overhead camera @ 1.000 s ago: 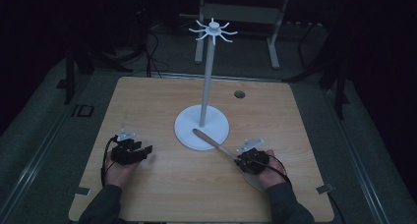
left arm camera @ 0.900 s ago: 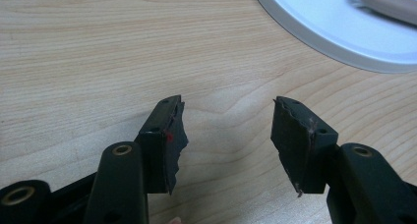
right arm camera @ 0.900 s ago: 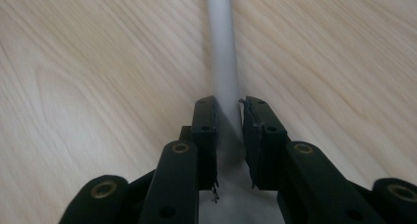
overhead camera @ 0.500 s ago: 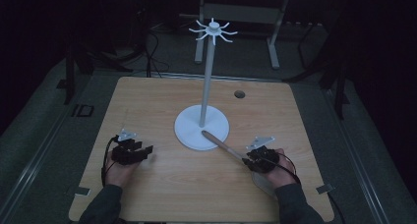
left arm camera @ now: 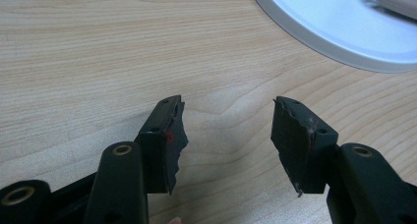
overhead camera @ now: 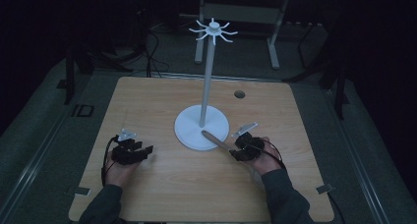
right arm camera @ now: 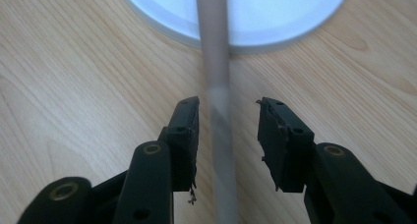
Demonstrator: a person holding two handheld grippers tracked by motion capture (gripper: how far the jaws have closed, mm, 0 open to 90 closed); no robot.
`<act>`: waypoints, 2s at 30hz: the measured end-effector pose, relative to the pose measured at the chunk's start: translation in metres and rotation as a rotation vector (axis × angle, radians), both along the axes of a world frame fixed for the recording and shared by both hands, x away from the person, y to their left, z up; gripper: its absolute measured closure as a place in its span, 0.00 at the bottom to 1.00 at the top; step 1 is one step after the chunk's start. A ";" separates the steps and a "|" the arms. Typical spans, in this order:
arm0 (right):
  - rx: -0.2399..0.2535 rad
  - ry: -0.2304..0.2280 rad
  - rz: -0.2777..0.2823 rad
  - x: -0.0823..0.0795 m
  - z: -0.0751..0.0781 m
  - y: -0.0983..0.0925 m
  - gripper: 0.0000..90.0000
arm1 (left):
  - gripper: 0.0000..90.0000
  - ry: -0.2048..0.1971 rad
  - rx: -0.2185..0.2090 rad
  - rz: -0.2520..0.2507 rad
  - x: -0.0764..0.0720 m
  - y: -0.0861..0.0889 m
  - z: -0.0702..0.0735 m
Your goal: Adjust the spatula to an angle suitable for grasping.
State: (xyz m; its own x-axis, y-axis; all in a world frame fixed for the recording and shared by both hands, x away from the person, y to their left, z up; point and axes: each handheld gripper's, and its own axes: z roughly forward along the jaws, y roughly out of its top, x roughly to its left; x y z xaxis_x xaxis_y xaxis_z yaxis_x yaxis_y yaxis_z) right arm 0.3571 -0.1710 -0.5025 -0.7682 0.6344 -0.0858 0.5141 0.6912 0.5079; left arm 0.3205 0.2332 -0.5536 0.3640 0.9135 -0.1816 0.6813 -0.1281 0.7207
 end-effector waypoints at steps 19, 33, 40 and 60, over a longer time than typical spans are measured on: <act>-0.098 0.095 0.035 0.027 -0.021 0.026 0.77 | 0.51 0.000 -0.001 -0.002 0.000 0.000 0.000; -0.104 0.119 0.042 0.033 -0.026 0.033 0.84 | 0.51 -0.001 -0.005 -0.001 0.000 0.000 0.000; -0.105 0.086 0.044 0.029 -0.023 0.032 0.84 | 0.51 0.000 -0.003 -0.002 0.000 0.000 0.000; -0.032 -0.009 0.024 0.017 -0.002 0.020 0.84 | 0.51 -0.001 -0.009 -0.008 0.002 -0.002 0.000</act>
State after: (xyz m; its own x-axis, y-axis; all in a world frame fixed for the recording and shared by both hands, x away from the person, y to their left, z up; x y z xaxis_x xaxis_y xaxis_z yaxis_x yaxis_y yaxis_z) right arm 0.3745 -0.1507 -0.5049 -0.7826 0.6122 -0.1125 0.4923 0.7194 0.4899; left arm 0.3223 0.2308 -0.5538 0.3717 0.9089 -0.1889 0.6792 -0.1276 0.7227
